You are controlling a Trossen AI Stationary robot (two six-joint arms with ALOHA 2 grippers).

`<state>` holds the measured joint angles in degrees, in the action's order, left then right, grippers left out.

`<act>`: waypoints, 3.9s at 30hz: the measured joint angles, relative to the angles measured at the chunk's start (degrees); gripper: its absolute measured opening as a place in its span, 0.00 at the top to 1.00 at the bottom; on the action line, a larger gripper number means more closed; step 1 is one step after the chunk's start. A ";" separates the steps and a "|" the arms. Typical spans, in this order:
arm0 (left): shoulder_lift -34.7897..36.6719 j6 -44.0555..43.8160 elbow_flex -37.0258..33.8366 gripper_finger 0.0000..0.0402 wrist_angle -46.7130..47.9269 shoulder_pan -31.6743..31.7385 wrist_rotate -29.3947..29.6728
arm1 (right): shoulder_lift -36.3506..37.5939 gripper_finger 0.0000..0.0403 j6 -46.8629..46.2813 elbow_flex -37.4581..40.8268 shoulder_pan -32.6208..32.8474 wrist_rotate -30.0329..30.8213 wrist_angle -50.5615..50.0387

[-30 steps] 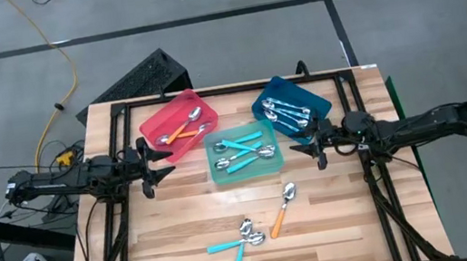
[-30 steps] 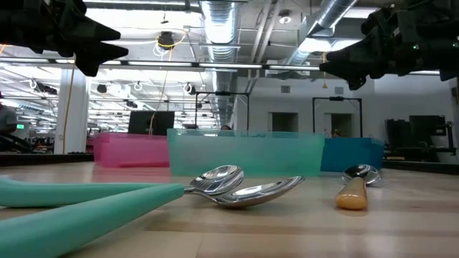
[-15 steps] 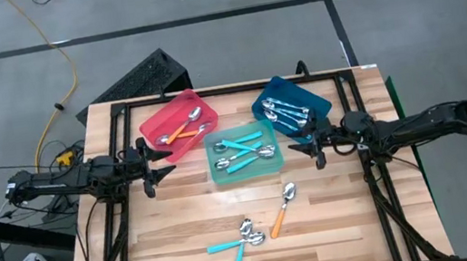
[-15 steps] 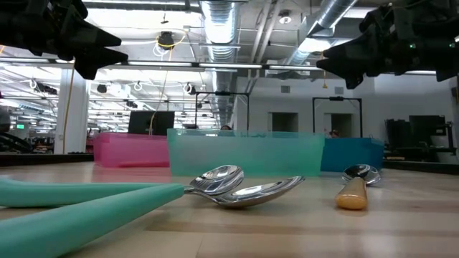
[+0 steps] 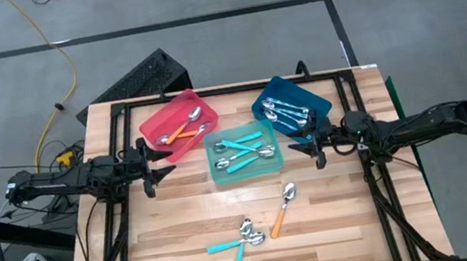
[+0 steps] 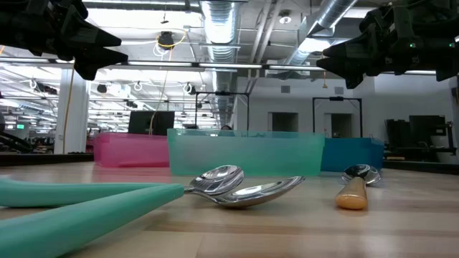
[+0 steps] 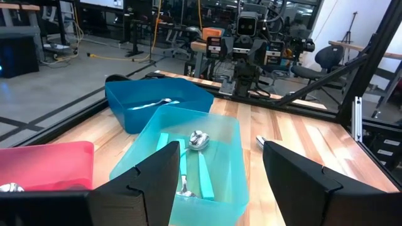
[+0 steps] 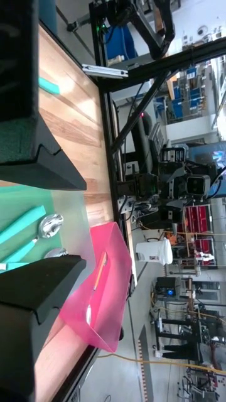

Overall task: Sort silverware by color (type)
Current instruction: Put the orange spoon into the red bin

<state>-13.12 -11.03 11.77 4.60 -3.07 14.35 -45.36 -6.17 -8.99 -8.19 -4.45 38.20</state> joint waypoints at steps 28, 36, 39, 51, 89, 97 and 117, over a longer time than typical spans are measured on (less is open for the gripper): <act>-0.01 -2.32 0.00 0.47 -0.52 -0.01 -0.04 | 0.00 0.51 -6.50 0.00 0.02 1.60 0.53; 0.01 -2.77 0.00 0.47 -12.16 0.00 -6.72 | -0.01 0.51 -9.86 -3.81 1.49 1.44 1.20; -0.01 -3.56 0.00 0.47 -16.11 -0.01 -9.48 | -0.87 0.51 -6.27 -7.11 3.66 1.38 0.24; -10.12 -7.49 4.79 0.47 -14.20 -1.02 -14.89 | -13.44 0.51 3.17 -30.39 16.32 4.49 -29.27; -17.98 -0.41 12.13 0.47 -9.01 -4.74 -18.72 | -68.46 0.33 21.38 -80.20 34.78 12.07 -91.84; -17.95 -0.07 12.13 0.47 -7.85 -4.70 -18.71 | -68.46 0.33 21.11 -74.53 34.80 12.19 -91.56; -17.98 0.01 12.12 0.47 -6.50 -4.70 -18.21 | -74.01 0.33 18.23 -73.55 38.05 14.64 -88.70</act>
<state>-31.10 -11.02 23.89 -1.90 -7.77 -3.86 -119.37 12.06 -82.54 29.87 10.19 -50.50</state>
